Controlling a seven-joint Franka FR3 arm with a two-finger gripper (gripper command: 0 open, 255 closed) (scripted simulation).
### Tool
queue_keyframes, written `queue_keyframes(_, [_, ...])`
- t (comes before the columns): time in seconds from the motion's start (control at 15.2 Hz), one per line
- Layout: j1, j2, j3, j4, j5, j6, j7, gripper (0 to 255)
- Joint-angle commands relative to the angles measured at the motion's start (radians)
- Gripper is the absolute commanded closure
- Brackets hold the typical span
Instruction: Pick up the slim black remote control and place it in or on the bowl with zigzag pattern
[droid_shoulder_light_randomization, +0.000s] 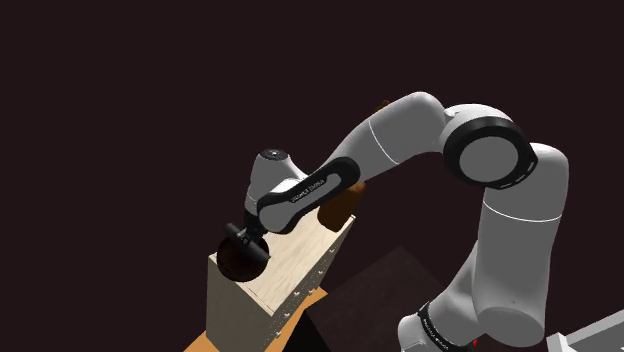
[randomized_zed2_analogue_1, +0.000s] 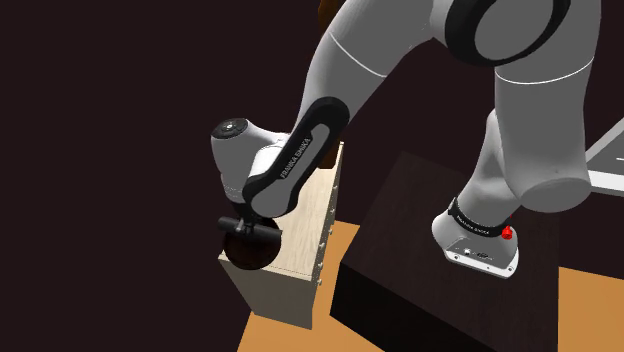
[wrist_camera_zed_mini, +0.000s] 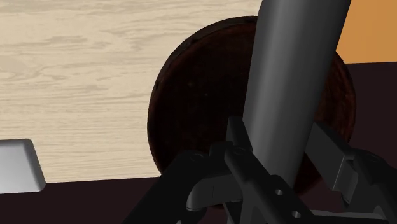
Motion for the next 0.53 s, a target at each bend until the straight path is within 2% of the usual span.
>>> queue_keyframes(0.0, [0.000,0.025,-0.002,0.002,-0.002,0.023,-0.002,255])
queue_keyframes(0.46, [0.004,0.078,-0.006,0.013,-0.006,0.065,-0.002,255])
